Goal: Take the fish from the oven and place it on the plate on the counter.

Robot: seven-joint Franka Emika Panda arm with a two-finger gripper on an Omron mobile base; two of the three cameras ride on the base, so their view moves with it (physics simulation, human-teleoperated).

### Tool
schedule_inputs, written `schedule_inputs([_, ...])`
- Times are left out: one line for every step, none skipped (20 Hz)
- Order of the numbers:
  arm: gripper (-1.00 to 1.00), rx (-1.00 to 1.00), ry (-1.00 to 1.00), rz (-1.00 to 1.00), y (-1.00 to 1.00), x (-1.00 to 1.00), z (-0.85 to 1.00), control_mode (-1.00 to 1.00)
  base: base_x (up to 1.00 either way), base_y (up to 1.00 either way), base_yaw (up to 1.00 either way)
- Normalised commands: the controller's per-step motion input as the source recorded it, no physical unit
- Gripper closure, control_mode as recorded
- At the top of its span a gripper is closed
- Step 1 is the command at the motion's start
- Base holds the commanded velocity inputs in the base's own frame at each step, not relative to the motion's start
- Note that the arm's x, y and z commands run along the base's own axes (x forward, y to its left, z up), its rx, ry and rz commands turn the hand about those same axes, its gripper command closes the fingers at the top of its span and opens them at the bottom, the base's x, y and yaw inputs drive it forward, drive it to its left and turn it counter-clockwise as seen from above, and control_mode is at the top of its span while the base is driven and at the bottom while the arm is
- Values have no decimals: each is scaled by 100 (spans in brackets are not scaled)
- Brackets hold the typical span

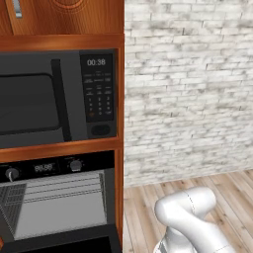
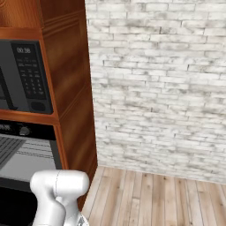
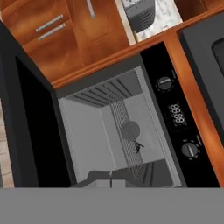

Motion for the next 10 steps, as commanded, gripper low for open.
schedule_inputs([100, 0, 8, -5, 0, 76, 10, -100, 0, 0, 0])
schedule_inputs([100, 0, 11, -6, 0, 81, 8, -100, 0, 0, 0])
schedule_inputs([100, 0, 11, -7, 0, 96, 1, -100, 0, 0, 0])
schedule_inputs([-100, 0, 0, -9, 33, 100, 0, -100, 0, 0, 0])
schedule_inputs([-100, 0, 0, -10, 46, 79, 0, -100, 0, 0, 0])
schedule_inputs([-100, 0, 0, -3, 17, 39, 0, -100, 0, 0, 0])
schedule_inputs([-100, 0, 0, -1, 0, 25, 0, -100, 0, 0, 0])
schedule_inputs([-100, 0, 0, -1, 0, 24, 0, -100, 0, 0, 0])
schedule_inputs([-100, 0, 0, -1, 0, 28, 0, -100, 0, 0, 0])
schedule_inputs([-100, 0, 0, -2, 0, 35, 0, -100, 0, 0, 0])
